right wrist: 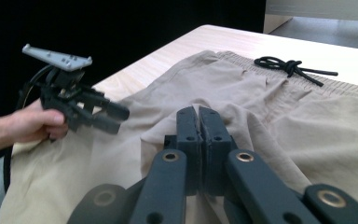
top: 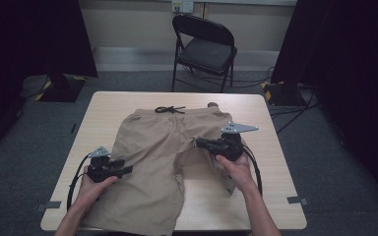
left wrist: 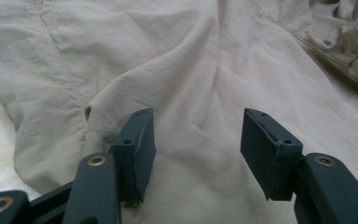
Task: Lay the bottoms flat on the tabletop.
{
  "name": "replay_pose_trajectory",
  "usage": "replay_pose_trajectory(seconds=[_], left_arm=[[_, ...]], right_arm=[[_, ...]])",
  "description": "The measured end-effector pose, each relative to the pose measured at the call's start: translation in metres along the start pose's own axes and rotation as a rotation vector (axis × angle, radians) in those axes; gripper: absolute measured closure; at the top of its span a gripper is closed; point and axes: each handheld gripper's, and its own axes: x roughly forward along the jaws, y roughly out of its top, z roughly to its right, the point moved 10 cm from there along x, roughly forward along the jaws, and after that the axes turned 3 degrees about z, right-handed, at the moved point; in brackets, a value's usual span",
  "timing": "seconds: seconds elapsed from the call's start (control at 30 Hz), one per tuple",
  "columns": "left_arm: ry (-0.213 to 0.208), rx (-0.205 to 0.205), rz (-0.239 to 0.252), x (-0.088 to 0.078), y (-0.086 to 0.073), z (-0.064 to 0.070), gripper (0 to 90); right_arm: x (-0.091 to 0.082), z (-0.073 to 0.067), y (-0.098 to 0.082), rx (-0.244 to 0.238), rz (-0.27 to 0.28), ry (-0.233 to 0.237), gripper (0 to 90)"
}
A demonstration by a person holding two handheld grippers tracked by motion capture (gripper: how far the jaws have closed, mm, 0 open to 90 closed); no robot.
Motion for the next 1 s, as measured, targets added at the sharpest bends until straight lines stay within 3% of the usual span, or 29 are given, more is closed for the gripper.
replay_pose_trajectory(seconds=[0.1, 0.13, 0.2, 0.27, 0.3, 0.37, 0.43, 0.5, 0.6, 0.63, 0.73, 0.8, 0.83, 0.9, 0.93, 0.97, 1.0], left_arm=[[-0.001, -0.001, 0.0, 0.0, 0.0, 0.0, 44.4], [-0.001, -0.001, 0.0, 0.0, 0.0, 0.0, 44.4], [-0.001, -0.001, -0.001, 0.0, 0.0, 0.0, 44.5], [-0.002, -0.003, -0.001, 0.0, 0.0, 0.0, 44.4], [-0.003, -0.003, -0.001, 0.0, 0.0, 0.0, 44.4], [-0.002, 0.001, -0.001, 0.0, 0.0, 0.0, 44.3], [-0.002, 0.001, -0.001, 0.0, 0.0, 0.0, 44.1], [-0.002, 0.002, -0.002, 0.0, 0.0, 0.0, 43.9], [0.004, 0.01, -0.005, 0.0, 0.0, 0.0, 43.9], [0.006, 0.014, -0.004, 0.0, 0.0, 0.001, 43.9], [0.011, 0.013, -0.017, 0.0, 0.0, 0.002, 43.9], [-0.005, 0.0, -0.025, -0.002, 0.001, 0.006, 44.3], [-0.015, 0.013, -0.023, -0.003, 0.003, 0.009, 47.0], [-0.025, 0.015, -0.003, -0.007, 0.009, 0.015, 47.5], [-0.036, 0.016, 0.021, -0.01, 0.014, 0.019, 48.8], [-0.057, 0.012, 0.042, -0.013, 0.019, 0.024, 52.8], [-0.067, 0.012, 0.05, -0.015, 0.023, 0.027, 52.8]], right_arm=[[0.014, 0.001, 0.0, 0.031, -0.004, 0.023, 88.1], [0.03, -0.005, -0.001, 0.03, -0.022, 0.051, 88.2], [0.036, -0.01, -0.001, 0.03, -0.027, 0.068, 88.3], [0.055, -0.027, -0.003, 0.01, -0.054, 0.11, 88.3], [0.072, -0.043, -0.006, -0.002, -0.073, 0.149, 88.2], [0.086, -0.054, -0.012, -0.004, -0.091, 0.174, 88.0], [0.093, -0.058, -0.018, -0.017, -0.116, 0.175, 87.7], [0.113, -0.055, -0.044, -0.024, -0.204, 0.146, 80.4], [0.118, -0.05, -0.058, -0.012, -0.235, 0.124, 74.2], [0.118, -0.049, -0.063, -0.007, -0.244, 0.12, 69.7], [0.106, -0.049, -0.063, -0.006, -0.215, 0.125, 67.0], [0.091, -0.047, -0.059, -0.007, -0.196, 0.111, 66.4], [0.074, -0.042, -0.056, -0.007, -0.177, 0.093, 66.0], [0.067, -0.04, -0.057, -0.008, -0.177, 0.084, 66.2], [0.058, -0.037, -0.059, -0.006, -0.176, 0.075, 66.3], [0.037, -0.027, -0.068, 0.004, -0.179, 0.035, 66.6], [0.037, -0.027, -0.068, 0.004, -0.179, 0.035, 66.6]])
